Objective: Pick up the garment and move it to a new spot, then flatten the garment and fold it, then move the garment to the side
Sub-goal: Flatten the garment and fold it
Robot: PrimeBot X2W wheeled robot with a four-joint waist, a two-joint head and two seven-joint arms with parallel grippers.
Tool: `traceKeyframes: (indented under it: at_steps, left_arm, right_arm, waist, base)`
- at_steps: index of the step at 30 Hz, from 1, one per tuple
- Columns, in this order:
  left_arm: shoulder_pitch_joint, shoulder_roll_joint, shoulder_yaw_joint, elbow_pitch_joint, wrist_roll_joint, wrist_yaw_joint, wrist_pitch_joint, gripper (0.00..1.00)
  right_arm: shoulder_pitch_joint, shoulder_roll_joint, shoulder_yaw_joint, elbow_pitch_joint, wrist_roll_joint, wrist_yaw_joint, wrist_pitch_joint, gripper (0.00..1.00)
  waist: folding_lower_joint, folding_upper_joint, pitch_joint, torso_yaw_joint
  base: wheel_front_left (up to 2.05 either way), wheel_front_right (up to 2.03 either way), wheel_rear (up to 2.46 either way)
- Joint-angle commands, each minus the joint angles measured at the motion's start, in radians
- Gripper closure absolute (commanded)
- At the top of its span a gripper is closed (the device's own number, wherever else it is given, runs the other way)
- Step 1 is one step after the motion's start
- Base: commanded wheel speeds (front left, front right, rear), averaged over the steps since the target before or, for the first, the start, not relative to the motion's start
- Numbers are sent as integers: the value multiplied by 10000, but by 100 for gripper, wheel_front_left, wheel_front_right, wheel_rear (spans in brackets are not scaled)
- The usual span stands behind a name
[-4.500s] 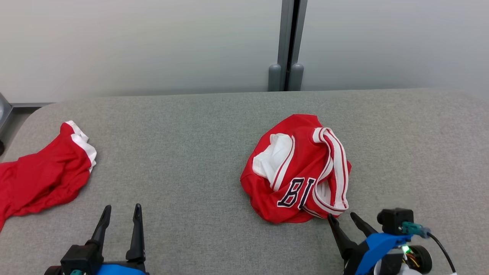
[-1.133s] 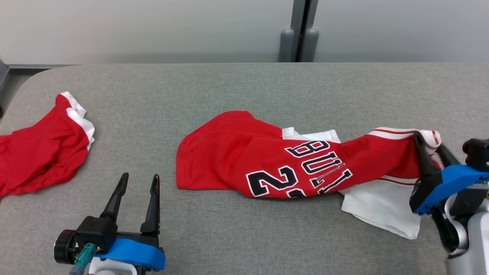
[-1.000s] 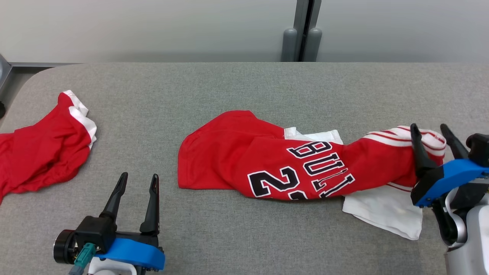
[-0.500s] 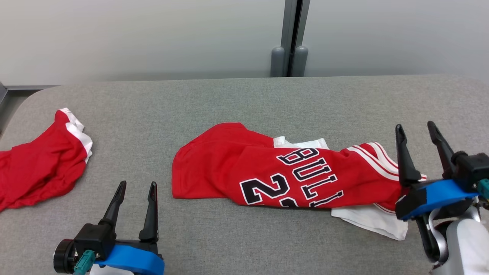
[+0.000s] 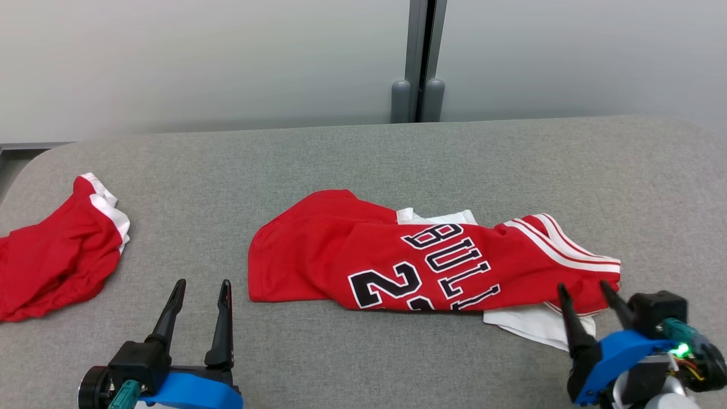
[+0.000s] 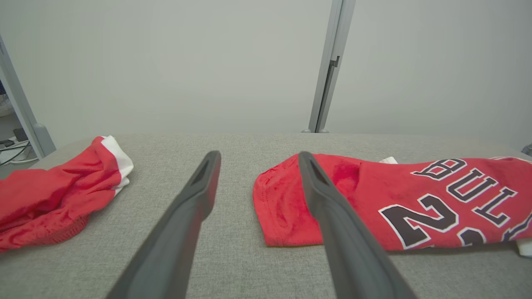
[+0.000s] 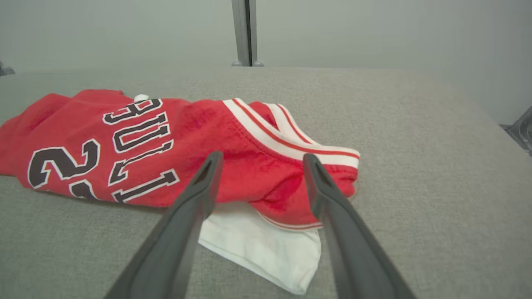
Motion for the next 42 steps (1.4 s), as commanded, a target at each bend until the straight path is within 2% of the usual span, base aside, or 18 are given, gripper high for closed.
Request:
traceKeyframes:
  at_steps: [1,10,14,23,27,34,42]
  left_arm:
    - [-4,22,19,-33,18,24,-26,0]
    - [-194,12,-46,-77,9,-20,-26,0]
    - [-261,57,-42,-95,45,-36,-26,0]
    - [-438,40,-199,-78,158,-116,-26,0]
    - [-449,28,-227,-59,161,-135,-26,0]
    - [-504,52,-278,-21,169,-199,-26,0]
    - [-618,72,-361,28,228,-259,-26,0]
  right_arm:
    - [11,34,101,67,-92,1,210,0]
    - [-1588,13,511,636,-220,1,2375,0]
    - [-2639,-244,637,1051,200,1,3722,0]
    - [-4170,-768,531,2348,927,1,5809,0]
    - [-4478,-945,585,2841,1422,1,6205,0]
    - [-4902,-1361,826,3418,1805,1,5546,0]
    - [-5329,-1512,1274,4245,2966,1,6740,0]
  waist:
    - [0,-1,27,25]
    - [0,-1,342,249]
    - [0,-1,470,346]
    - [0,-1,687,640]
    - [0,-1,762,709]
    - [0,-1,884,826]
    - [0,-1,997,950]
  base:
    - [0,0,0]
    - [0,0,0]
    - [0,0,0]
    - [0,0,0]
    - [0,0,0]
    - [0,0,0]
    - [0,0,0]
